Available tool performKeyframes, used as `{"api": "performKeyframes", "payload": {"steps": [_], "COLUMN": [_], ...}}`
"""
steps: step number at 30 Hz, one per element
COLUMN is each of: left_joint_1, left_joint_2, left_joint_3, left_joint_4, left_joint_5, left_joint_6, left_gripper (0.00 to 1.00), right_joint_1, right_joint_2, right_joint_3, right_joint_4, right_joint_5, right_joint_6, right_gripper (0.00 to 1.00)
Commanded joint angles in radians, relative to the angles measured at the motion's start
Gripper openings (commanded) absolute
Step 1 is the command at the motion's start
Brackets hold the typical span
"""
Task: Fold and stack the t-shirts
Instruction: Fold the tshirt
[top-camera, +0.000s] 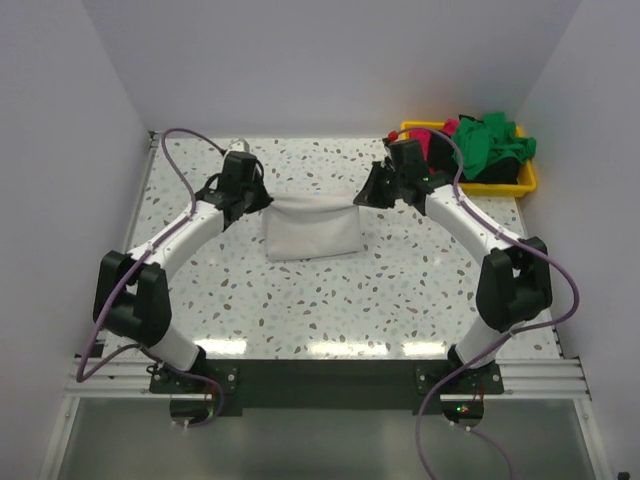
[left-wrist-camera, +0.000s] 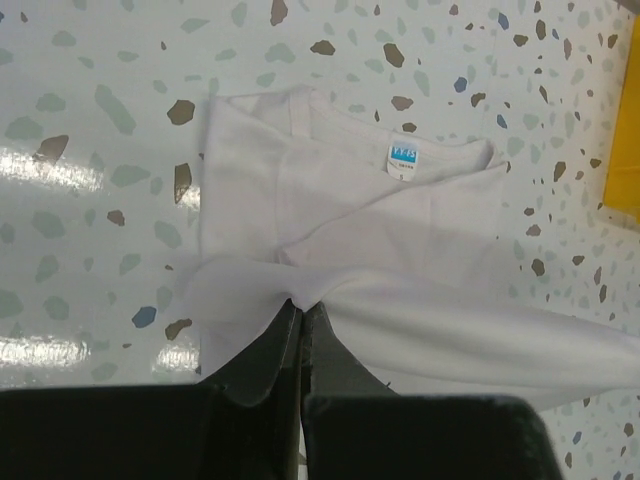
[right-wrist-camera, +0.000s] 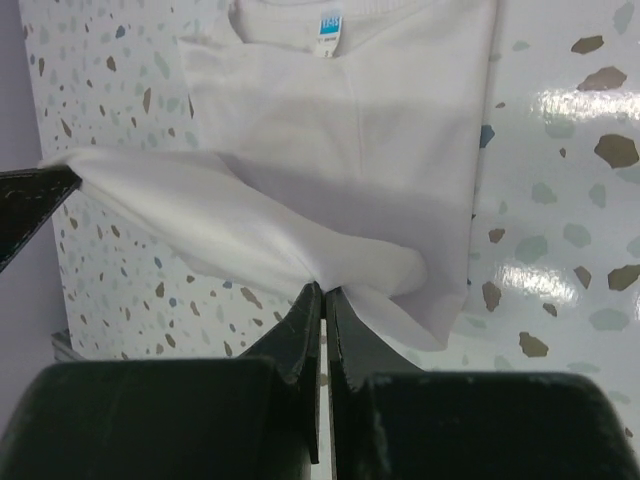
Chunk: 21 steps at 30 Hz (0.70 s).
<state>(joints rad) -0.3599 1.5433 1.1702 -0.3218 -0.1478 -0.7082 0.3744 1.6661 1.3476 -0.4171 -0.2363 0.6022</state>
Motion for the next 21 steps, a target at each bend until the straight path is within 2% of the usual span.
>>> {"api": "performKeyframes", "payload": {"steps": [1, 16, 20, 21], "left_joint_1": [0.036, 0.148, 0.162, 0.164], "left_joint_2": [0.049, 0.382, 0.469, 0.48], "left_joint_3": [0.077, 0.256, 0.305, 0.316], "left_joint_4": [0.104, 0.197, 0.199, 0.199], "left_joint_5": [0.056, 0.241, 0.231, 0.225], "left_joint_6": [0.047, 0.05, 0.038, 0.039], "left_gripper": [0.0, 0.0, 0.0, 0.0], "right_joint_1": [-0.023, -0.066, -0.075, -0.078], "right_joint_2": [0.052, 0.368, 0.463, 0.496], "right_joint_3": [0.08, 0.332, 0.39, 0.41], "right_joint_4": [0.061, 0.13, 0.15, 0.168], "right_joint_5": [-0.032, -0.052, -0.037, -0.041], "right_joint_6": [0.005, -0.021, -0.016, -0.018], "right_gripper": [0.0, 0.0, 0.0, 0.03]}}
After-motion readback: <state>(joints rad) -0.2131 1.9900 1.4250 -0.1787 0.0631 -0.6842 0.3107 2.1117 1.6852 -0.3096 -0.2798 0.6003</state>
